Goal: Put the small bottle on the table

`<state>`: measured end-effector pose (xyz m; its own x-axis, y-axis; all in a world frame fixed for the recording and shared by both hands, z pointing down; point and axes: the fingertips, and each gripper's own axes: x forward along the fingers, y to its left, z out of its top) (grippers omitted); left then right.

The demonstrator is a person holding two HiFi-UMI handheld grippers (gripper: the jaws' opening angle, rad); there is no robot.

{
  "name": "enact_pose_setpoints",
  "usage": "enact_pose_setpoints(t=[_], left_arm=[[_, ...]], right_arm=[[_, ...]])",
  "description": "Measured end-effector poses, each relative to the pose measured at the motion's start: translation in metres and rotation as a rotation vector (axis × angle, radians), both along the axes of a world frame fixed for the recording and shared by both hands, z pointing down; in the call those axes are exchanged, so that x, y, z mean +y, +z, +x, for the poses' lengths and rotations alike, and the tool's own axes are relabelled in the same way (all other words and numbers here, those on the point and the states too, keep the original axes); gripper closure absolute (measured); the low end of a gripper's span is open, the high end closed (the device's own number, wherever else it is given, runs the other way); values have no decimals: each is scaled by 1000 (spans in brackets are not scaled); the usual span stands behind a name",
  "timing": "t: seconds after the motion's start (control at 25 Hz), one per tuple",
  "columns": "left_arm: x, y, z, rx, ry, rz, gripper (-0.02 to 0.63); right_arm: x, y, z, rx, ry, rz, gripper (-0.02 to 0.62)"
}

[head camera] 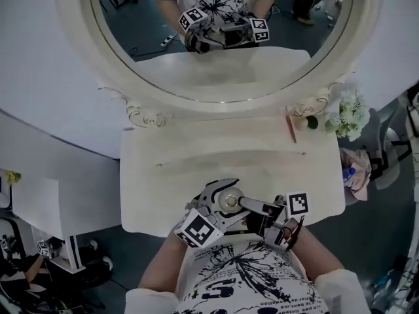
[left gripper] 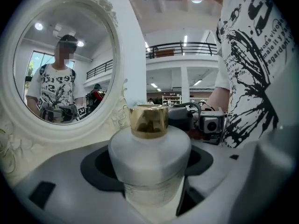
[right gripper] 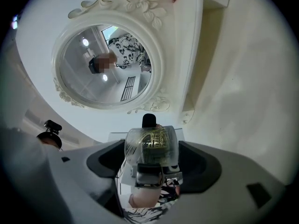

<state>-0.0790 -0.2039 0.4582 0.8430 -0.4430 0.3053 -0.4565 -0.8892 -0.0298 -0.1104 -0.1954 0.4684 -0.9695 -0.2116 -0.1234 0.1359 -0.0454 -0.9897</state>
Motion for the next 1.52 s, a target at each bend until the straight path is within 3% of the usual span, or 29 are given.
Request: enact_pose_setpoints(t=[0.28, 0.52, 0.8, 0.96, 1.12, 1.4, 1.52], left_arm=[[-10, 40, -22, 4, 23, -31, 253], [-10, 81, -29, -20, 26, -82, 253], [-7, 117, -33, -39, 15, -133, 253], [-4, 137, -36, -98, 16, -151, 253], [-3, 144, -32, -106, 6, -165, 253], [-6, 160, -31, -158, -14, -194, 253], [-5, 161, -31, -159, -16, -197, 253]], right_arm=[[-12, 38, -22, 23, 49, -16, 228], [-9, 75, -30, 104, 13, -9, 229], [-7, 109, -32, 121, 30, -43, 229], [-9, 122, -30, 203, 57, 14, 229], [-9, 126, -25, 245, 68, 26, 230], [-14, 133, -18, 302, 99, 33, 288], [-11, 142, -15, 323, 107, -13, 311]])
